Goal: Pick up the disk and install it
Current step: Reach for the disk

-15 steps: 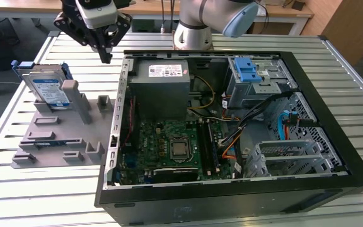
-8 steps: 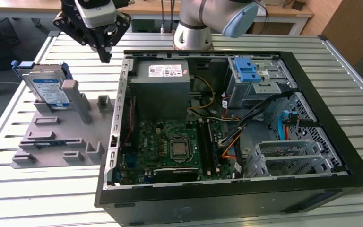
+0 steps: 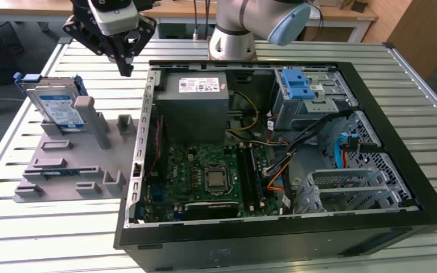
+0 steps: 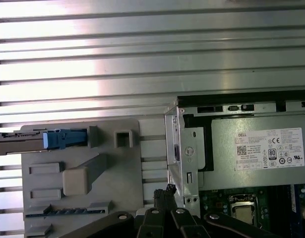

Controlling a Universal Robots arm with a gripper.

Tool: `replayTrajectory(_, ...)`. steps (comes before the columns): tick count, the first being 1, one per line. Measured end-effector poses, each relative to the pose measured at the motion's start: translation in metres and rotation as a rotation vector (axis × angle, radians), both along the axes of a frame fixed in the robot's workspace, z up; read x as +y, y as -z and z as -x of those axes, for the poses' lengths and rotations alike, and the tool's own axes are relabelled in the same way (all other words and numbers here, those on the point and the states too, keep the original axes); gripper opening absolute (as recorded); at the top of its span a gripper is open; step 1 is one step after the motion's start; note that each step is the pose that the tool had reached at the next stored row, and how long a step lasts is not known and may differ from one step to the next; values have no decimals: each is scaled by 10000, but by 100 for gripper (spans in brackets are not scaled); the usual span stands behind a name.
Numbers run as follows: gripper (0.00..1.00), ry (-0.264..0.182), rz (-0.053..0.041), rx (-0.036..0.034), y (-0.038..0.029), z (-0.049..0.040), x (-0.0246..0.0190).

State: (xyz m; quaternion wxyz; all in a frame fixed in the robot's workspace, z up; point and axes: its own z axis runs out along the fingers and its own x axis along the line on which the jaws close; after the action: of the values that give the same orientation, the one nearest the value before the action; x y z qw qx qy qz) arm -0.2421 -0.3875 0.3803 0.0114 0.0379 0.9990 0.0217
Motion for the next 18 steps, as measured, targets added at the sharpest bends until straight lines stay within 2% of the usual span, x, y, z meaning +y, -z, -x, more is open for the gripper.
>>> replayTrajectory(2, 11, 0, 1, 0, 1, 30, 0)
replayTrajectory(18, 11, -1, 1, 1, 5, 80, 9)
